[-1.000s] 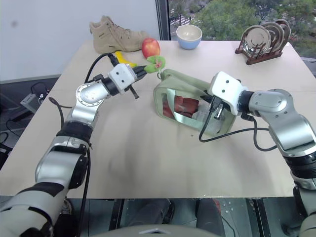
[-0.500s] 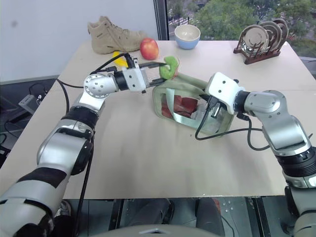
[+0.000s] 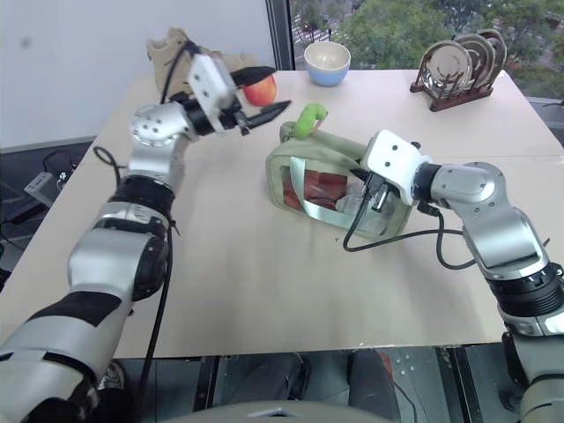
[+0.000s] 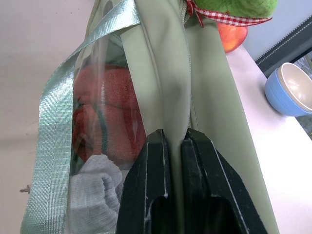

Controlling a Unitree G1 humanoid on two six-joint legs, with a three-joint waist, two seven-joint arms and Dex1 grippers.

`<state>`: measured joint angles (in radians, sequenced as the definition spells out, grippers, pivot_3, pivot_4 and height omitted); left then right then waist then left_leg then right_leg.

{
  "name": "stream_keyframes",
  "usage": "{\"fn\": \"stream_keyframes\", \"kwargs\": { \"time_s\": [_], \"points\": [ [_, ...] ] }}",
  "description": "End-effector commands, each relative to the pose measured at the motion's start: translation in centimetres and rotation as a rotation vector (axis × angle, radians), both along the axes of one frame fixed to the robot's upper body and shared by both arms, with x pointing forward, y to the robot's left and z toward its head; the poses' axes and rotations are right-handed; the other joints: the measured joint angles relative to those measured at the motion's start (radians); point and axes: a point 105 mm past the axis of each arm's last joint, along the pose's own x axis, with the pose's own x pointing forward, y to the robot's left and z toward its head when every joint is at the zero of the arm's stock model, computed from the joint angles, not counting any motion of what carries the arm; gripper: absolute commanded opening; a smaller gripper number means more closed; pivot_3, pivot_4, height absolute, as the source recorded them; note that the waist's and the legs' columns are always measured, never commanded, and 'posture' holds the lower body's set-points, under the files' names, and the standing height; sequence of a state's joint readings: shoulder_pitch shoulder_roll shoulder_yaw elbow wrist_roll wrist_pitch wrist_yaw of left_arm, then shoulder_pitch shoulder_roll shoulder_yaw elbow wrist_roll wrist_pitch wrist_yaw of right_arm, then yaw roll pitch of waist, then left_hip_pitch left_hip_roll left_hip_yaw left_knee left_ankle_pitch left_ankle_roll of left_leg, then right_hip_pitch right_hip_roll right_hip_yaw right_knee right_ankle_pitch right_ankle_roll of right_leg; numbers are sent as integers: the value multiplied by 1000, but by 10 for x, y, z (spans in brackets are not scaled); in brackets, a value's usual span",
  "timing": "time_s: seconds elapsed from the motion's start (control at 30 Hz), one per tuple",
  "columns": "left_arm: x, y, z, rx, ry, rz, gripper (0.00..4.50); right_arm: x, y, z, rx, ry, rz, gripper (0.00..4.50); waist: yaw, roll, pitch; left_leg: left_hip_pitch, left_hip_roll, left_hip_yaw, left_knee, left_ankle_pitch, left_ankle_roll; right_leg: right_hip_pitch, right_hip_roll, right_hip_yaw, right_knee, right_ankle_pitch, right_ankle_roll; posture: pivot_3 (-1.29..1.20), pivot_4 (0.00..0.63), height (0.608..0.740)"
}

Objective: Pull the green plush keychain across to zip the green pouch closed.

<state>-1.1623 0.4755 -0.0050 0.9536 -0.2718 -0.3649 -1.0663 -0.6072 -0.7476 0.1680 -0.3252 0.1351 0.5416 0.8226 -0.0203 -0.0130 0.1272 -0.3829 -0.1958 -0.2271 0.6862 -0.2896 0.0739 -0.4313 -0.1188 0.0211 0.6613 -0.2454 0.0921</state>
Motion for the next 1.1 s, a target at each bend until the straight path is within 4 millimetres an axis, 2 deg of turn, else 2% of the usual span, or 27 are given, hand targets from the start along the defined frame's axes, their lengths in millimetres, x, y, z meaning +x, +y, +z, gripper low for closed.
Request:
{"fn": "stream_keyframes", "kwargs": {
  "time_s": [0.03,0.17,0.3,0.4,0.53,0.67,0.7,0.73,0.77,0.8,0.87,0.97,1.0,1.03,1.1],
  "points": [
    [-23,23,-16,-113,256,-153,2903,-4,-1,-4,-5,27,6,0,-6,0,0,0,0,0,0,0,0,0,0,0,0,0,0,0,150,740],
    [-56,21,-60,-21,428,-253,2903,-5,-2,-4,-9,30,10,0,-10,0,0,0,-2,-3,0,0,0,0,0,-2,0,0,0,0,150,740],
    [-67,13,-85,3,478,-236,2903,-5,-2,-4,-12,33,16,0,2,0,-1,0,-2,-4,0,0,0,1,-1,-4,0,0,0,0,150,740],
    [-63,6,-95,-15,482,-187,2903,-4,-2,-3,-13,33,19,0,10,0,-1,2,-2,-2,0,0,0,2,-1,-4,-2,0,0,0,150,740],
    [-46,2,-98,-72,450,-57,2903,-4,-1,-2,-14,30,20,0,11,-1,-1,3,-2,0,1,1,-1,3,-1,-2,-2,0,0,0,150,740],
    [-42,-3,-107,-43,435,-29,2903,-4,-1,-2,-15,29,19,0,10,-1,-2,3,-2,0,1,1,-1,3,-2,-2,-1,0,0,0,150,740],
    [-41,-4,-108,-38,430,-24,2340,-4,-1,-2,-15,29,19,0,10,-1,-2,3,-2,0,1,1,-1,3,-2,-2,-1,0,0,0,150,740],
    [-40,-5,-109,-38,427,-21,2036,-5,-1,-2,-16,29,19,0,10,-1,-2,3,-2,0,1,1,-1,3,-2,-2,-1,0,0,0,150,740],
    [-39,-6,-110,-40,425,-18,1422,-5,-1,-2,-17,30,19,0,10,-1,-2,3,-2,0,1,1,-1,3,-2,-2,-1,0,0,0,150,740],
    [-38,-6,-109,-44,419,-10,1178,-5,-1,-2,-17,30,19,0,10,-1,-2,3,-2,0,1,1,-1,2,-2,-3,-1,0,0,0,150,740],
    [-38,-4,-104,-70,414,-14,204,-5,-2,-2,-18,31,17,0,10,-2,-2,3,-2,0,1,1,-1,2,-2,-3,-1,0,0,0,150,740],
    [-41,3,-97,-97,433,-45,204,-5,-3,-3,-20,31,12,0,9,-2,-2,3,-2,0,1,1,-1,2,-2,-3,-1,0,0,0,150,740],
    [-41,5,-98,-85,435,-45,822,-5,-3,-3,-20,31,10,0,9,-2,-2,3,-2,0,1,1,-1,2,-2,-3,-1,0,0,0,150,740],
    [-40,5,-99,-73,432,-43,945,-5,-4,-3,-21,31,10,0,9,-2,-2,3,-2,0,1,1,-1,2,-2,-3,-1,0,0,0,150,740],
    [-39,3,-100,-61,428,-47,1814,-5,-3,-3,-19,31,10,0,9,-2,-2,3,-2,0,1,1,-1,2,-2,-3,-1,0,0,0,150,740]
  ]
}}
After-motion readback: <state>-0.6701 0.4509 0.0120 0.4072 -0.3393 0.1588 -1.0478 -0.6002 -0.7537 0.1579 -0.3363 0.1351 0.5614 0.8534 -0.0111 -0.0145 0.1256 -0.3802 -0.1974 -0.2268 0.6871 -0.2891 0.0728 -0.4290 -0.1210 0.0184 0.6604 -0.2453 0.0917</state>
